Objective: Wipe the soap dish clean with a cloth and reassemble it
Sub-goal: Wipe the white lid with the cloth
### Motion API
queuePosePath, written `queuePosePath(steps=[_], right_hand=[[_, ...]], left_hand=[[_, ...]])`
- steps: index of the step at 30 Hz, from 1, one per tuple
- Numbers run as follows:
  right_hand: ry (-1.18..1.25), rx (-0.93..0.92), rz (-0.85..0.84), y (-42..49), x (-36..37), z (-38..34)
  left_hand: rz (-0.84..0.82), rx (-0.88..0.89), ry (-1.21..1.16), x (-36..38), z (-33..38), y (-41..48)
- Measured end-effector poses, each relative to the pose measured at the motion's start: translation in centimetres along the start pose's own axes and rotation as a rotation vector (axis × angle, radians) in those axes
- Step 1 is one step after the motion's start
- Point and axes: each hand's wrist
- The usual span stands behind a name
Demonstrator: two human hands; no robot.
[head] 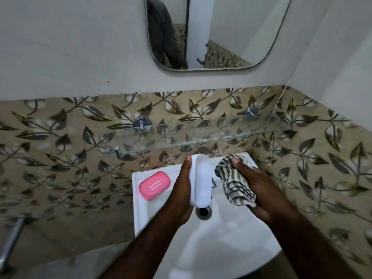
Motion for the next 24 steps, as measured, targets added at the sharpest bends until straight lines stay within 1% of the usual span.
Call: queuePosePath(steps=[1,2,3,4,5,6,7,8,9,11,13,15,16,18,20,21,24], right_hand=[[-0.118,-0.076,0.027,0.2,-0.1,0.3],[-0.337,-0.196,0.08,0.4,-0.1,0.7],[-0.638,-0.36,0.161,0.7,0.0,1.2],[-0.942,-0.538,0.206,1.1,0.2,1.6],[-1.209,-0.698,0.209,1.7,0.3,2.0],[-1.397,-0.797,0.19,2.3,0.4,2.2],[-1.508,-0.818,0.177,2.6,0.4,2.1],[-1.561,-0.804,0.192,3.1,0.2,1.9],[-1.577,-0.769,0.223,3.3,0.2,1.8],[-1.516,-0.645,0.244,3.3,0.2,2.0],[-1.361,-0.506,0.176,3.0,0.5,2.3],[-1.161,-0.369,0.096,2.4,0.6,2.5],[-1.04,-0.344,0.118,2.5,0.6,2.4],[-0.843,-0.343,0.222,2.6,0.8,2.1],[-0.815,-0.413,0.271,2.4,1.3,1.9],[-0.835,-0.455,0.243,2.2,1.5,2.0],[-0.997,-0.508,0.071,0.8,1.8,3.0]], left_hand=[[0.021,-0.001,0.017,0.2,0.0,0.2],[0.024,-0.011,0.034,0.6,0.0,0.2],[0.014,-0.03,0.036,1.1,-0.1,0.2],[0.006,-0.051,0.007,1.7,-0.2,0.3],[0.009,-0.072,-0.018,2.3,-0.2,0.2],[0.008,-0.094,-0.044,3.0,-0.1,0.0],[-0.006,-0.111,-0.06,3.3,0.0,0.1],[-0.008,-0.107,-0.059,3.7,0.2,0.2],[-0.002,-0.091,-0.048,3.7,0.2,0.4],[0.012,-0.083,-0.013,3.7,0.2,0.5],[0.031,-0.046,0.109,3.5,0.1,0.5],[0.033,0.034,0.215,3.4,0.2,0.3],[0.034,0.067,0.263,3.4,0.3,0.2],[0.002,0.113,0.35,3.7,0.4,0.1],[-0.033,0.135,0.393,4.3,0.6,-0.2],[-0.037,0.132,0.36,4.5,0.9,-0.2],[0.007,0.017,0.227,4.6,2.0,-0.1]])
Point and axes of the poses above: each hand's wrist, its own y-axis towards the middle knuckle, its own x-axis out of the palm, z = x × y, and after that the axes turned 12 degrees about -y, right-handed
